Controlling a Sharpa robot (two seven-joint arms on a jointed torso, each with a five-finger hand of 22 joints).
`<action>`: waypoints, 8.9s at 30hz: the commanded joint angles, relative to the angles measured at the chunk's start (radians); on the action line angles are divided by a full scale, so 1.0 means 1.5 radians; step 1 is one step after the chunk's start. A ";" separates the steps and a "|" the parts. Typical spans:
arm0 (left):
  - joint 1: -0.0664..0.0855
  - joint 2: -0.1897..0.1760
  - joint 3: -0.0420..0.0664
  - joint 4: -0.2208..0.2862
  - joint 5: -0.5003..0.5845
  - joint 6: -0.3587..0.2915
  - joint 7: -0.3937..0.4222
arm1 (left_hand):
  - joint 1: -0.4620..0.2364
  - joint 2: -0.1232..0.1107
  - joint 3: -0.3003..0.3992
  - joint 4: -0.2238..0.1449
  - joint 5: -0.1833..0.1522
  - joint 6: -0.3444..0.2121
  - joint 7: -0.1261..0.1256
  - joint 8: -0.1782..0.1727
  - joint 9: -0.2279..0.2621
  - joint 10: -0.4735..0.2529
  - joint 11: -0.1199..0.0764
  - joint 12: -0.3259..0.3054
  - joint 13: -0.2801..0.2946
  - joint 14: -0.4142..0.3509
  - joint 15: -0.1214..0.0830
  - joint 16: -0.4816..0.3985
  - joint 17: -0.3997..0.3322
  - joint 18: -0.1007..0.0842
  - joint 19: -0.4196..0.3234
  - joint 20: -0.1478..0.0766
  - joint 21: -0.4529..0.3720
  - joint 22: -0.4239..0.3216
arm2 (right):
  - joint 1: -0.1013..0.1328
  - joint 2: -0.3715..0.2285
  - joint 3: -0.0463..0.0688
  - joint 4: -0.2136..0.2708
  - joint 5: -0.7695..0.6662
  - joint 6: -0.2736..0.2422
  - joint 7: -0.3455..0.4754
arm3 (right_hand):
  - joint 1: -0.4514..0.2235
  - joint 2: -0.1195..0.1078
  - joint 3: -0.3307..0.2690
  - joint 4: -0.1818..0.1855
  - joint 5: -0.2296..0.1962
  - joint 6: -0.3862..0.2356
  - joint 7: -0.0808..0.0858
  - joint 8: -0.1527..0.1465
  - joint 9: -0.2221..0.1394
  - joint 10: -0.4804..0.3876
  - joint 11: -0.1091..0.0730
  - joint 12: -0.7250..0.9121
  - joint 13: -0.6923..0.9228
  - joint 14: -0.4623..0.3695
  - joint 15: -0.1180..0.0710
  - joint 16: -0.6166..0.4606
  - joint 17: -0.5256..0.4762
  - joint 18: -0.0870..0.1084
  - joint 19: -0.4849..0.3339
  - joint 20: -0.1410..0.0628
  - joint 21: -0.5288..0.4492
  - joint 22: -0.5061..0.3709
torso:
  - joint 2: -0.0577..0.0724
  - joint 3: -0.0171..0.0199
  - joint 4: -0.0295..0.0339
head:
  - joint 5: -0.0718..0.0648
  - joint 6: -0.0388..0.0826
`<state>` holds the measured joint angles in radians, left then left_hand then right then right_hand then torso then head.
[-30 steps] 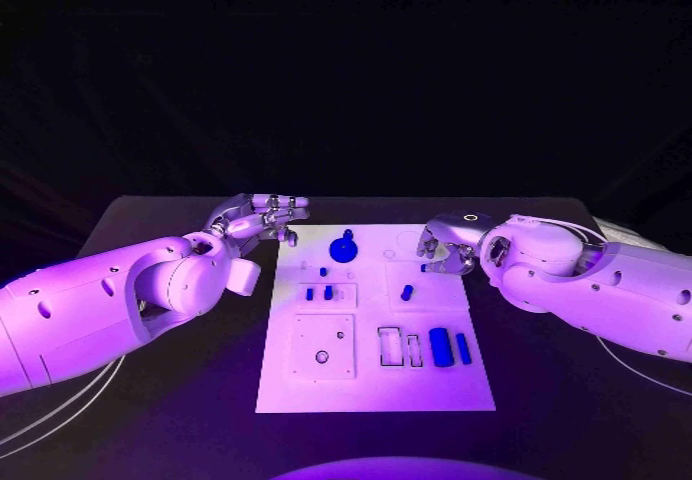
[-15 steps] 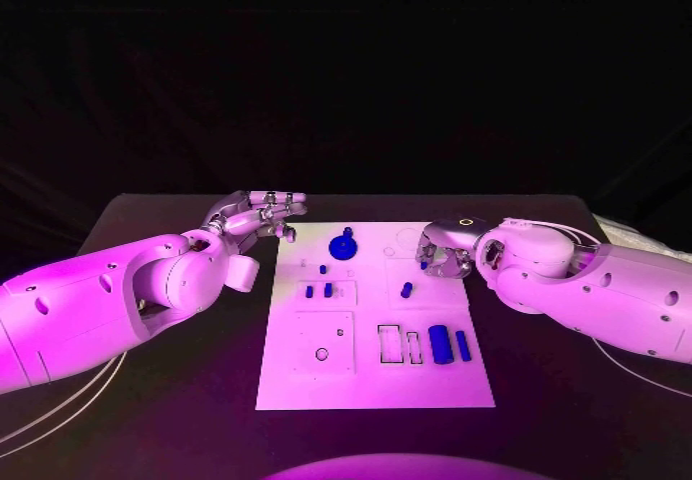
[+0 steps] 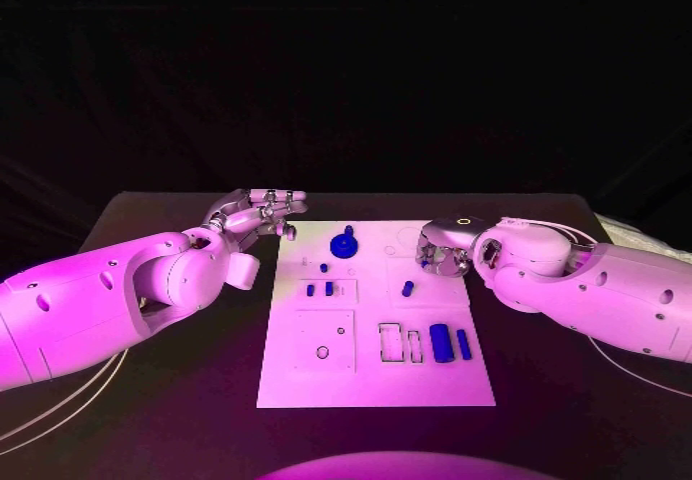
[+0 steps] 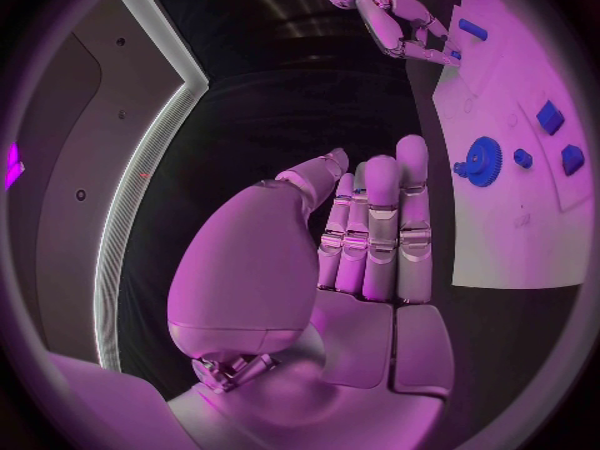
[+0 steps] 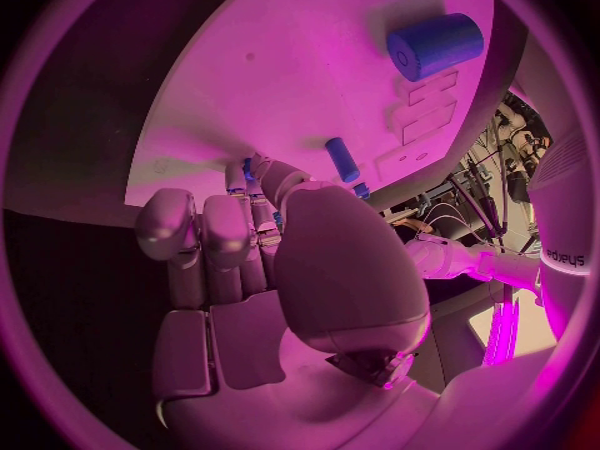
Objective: Assemble the parts on the task board
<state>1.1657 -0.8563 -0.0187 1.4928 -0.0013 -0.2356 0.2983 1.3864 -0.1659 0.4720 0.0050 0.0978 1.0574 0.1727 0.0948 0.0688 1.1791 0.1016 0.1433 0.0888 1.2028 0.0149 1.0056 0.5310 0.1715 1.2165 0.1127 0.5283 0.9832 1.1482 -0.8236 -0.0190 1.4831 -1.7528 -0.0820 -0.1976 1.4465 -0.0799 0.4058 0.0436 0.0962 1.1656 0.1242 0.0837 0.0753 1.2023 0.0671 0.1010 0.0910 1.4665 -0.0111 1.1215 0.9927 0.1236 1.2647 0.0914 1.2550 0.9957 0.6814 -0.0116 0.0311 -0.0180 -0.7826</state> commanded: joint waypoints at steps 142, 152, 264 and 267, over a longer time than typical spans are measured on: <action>-0.002 0.011 0.000 -0.008 0.005 0.020 -0.013 | 0.004 0.017 -0.010 -0.009 0.004 -0.009 0.007 0.000 -0.001 -0.019 0.003 0.012 0.000 -0.004 0.002 -0.003 -0.012 0.007 0.002 0.001 -0.010 -0.009 | -0.081 0.042 -0.002 0.164 0.032 -0.100 0.012 | -0.073 -0.031 0.027 -0.053 0.014 -0.094 0.032 -0.009 -0.003 -0.098 0.030 -0.001 -0.017 0.000 0.021 -0.007 -0.032 0.001 -0.015 0.023 -0.008 -0.023 | -0.001 -0.0001 -0.0012 | 0.024 -0.022; -0.003 0.011 0.000 -0.008 0.005 0.021 -0.012 | 0.005 0.018 -0.010 -0.010 0.004 -0.010 0.007 0.000 -0.001 -0.019 0.002 0.012 0.000 -0.004 0.002 -0.003 -0.013 0.007 0.002 0.001 -0.011 -0.010 | -0.034 -0.052 0.006 0.186 0.052 -0.082 0.000 | -0.088 -0.048 0.000 -0.050 0.024 -0.088 0.017 -0.013 -0.005 -0.095 0.020 0.002 -0.019 0.002 0.015 -0.004 -0.032 0.000 -0.013 0.019 -0.008 -0.023 | -0.001 -0.0013 -0.0012 | 0.016 -0.017; -0.010 0.017 -0.001 -0.005 0.005 0.026 -0.011 | 0.008 0.020 -0.011 -0.013 0.005 -0.011 0.007 0.000 -0.001 -0.021 0.003 0.016 0.000 -0.005 0.001 -0.002 -0.015 0.007 0.003 0.001 -0.012 -0.011 | -0.101 0.101 -0.006 0.171 0.063 -0.051 0.052 | -0.027 0.024 0.065 -0.082 -0.026 0.001 0.008 0.001 0.002 0.010 0.000 0.020 -0.016 0.006 -0.004 0.000 -0.042 -0.002 -0.002 -0.003 -0.001 -0.014 | 0.000 0.0002 -0.0001 | 0.038 -0.032; -0.010 0.017 -0.001 -0.006 0.005 0.026 -0.011 | 0.008 0.020 -0.011 -0.013 0.005 -0.011 0.007 0.000 -0.001 -0.021 0.003 0.016 0.000 -0.005 0.001 -0.002 -0.015 0.007 0.003 0.001 -0.012 -0.011 | -0.102 0.102 -0.006 0.170 0.063 -0.049 0.053 | -0.027 0.024 0.065 -0.082 -0.026 0.001 0.008 0.001 0.002 0.010 0.000 0.020 -0.016 0.006 -0.004 0.000 -0.042 -0.002 -0.002 -0.003 -0.001 -0.014 | 0.000 0.0000 -0.0007 | 0.038 -0.033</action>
<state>1.1506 -0.8329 -0.0203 1.4827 0.0013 -0.2150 0.2749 1.3974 -0.1420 0.4583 -0.0087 0.1016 1.0426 0.1793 0.0946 0.0682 1.1523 0.1070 0.1625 0.0880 1.2012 0.0166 1.0058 0.5090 0.1711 1.2166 0.1127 0.5138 0.9679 0.9963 -0.6712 -0.0271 1.7395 -1.6432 -0.1851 -0.1315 1.3889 -0.0490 0.4981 -0.0774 0.0542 1.1676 0.1319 0.0862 0.0777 1.1840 0.0954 0.1287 0.0651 1.4682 -0.0128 1.1175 0.9298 0.1235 1.2625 0.0930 1.2510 0.9754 0.6818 -0.0116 0.0303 0.0384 -0.8311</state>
